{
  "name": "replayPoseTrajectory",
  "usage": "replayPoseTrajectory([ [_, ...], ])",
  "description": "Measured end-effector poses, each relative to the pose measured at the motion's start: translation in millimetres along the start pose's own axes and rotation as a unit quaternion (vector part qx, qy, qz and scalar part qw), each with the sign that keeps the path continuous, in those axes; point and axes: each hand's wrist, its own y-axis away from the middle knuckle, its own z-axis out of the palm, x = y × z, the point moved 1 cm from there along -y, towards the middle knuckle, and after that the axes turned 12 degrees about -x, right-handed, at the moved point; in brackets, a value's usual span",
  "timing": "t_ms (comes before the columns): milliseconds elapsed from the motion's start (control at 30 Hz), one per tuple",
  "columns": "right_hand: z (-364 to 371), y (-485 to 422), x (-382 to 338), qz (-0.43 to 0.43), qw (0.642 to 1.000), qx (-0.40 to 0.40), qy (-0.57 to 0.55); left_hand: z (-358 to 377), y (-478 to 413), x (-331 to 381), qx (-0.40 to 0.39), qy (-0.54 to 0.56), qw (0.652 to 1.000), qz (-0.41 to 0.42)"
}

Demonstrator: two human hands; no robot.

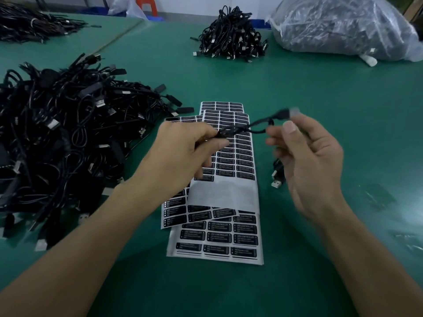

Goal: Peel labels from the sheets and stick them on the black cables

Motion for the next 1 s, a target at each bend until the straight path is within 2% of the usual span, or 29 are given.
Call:
replayPoseTrajectory([
  [67,3.3,1.2,1.5,0.022,0.999,-0.036,0.012,4.7,0.0,3.1,0.009,0.081,0.996,-0.046],
  [133,7.1,5.4,3.3,0.028,0.994,-0.065,0.087,8.7,-0.8,6.8,0.025,0.158,0.983,-0.084],
  [267,19.0,17.0,3.6,-0.007,0.962,-0.165,0.217,16.9,-0.9,13.8,0.065,0.37,0.917,-0.137],
  [367,27.3,22.8,1.5,-0.005,0.94,-0.244,0.24,20.9,0.3,17.0,0.103,0.425,0.889,-0.135],
  [467,32.3,25.8,0.8,0.002,0.93,-0.273,0.246,22.1,0.2,20.4,0.161,0.452,0.872,-0.092],
  [567,35.6,26.5,2.1,0.007,0.933,-0.261,0.246,22.2,-0.9,22.5,0.191,0.451,0.87,-0.067],
  [800,32.5,22.1,0.1,-0.01,0.968,-0.128,0.213,27.2,-0.8,19.2,0.187,0.444,0.875,-0.055],
  [1000,26.8,20.1,2.5,-0.021,0.963,-0.083,0.255,25.7,0.7,10.2,0.199,0.383,0.896,-0.103],
])
